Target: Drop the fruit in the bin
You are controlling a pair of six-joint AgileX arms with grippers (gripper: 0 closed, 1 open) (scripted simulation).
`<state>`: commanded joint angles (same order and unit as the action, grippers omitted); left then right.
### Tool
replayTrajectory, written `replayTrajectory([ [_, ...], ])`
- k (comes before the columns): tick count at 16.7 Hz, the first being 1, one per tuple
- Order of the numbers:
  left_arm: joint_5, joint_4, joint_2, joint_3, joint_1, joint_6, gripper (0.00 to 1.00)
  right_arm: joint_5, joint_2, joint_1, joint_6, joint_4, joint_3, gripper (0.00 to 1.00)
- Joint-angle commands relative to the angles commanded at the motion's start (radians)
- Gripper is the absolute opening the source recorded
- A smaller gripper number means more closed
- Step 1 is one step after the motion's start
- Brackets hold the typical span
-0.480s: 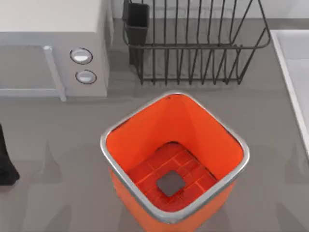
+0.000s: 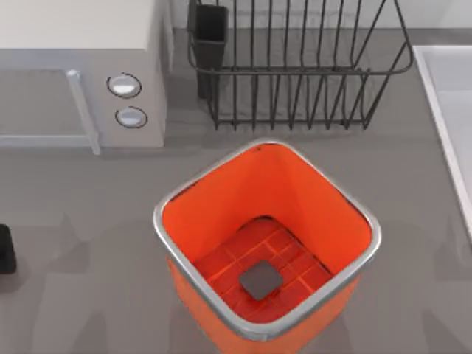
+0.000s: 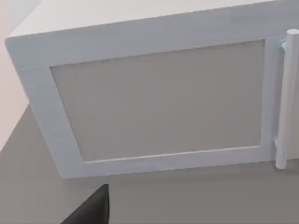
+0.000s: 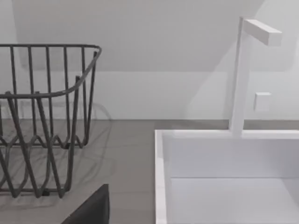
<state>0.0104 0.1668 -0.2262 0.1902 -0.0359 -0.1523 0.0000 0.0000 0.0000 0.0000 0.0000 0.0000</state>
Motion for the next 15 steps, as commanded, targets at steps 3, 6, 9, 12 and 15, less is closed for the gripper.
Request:
replayTrajectory([
  [3,0.002,0.153,-0.257,0.178,-0.027,-0.144,1.0,0.0,0.0,0.0,0.0,0.0,0.0,1.0],
  [6,0.0,0.321,-0.581,0.369,-0.052,-0.304,1.0,0.0,0.0,0.0,0.0,0.0,0.0,1.0],
  [9,-0.005,0.484,-0.908,0.55,-0.073,-0.46,1.0,0.0,0.0,0.0,0.0,0.0,0.0,1.0],
  [12,-0.011,0.63,-1.172,0.701,-0.088,-0.596,1.0,0.0,0.0,0.0,0.0,0.0,0.0,1.0],
  [15,-0.015,0.742,-1.342,0.806,-0.098,-0.695,1.0,0.0,0.0,0.0,0.0,0.0,0.0,1.0],
])
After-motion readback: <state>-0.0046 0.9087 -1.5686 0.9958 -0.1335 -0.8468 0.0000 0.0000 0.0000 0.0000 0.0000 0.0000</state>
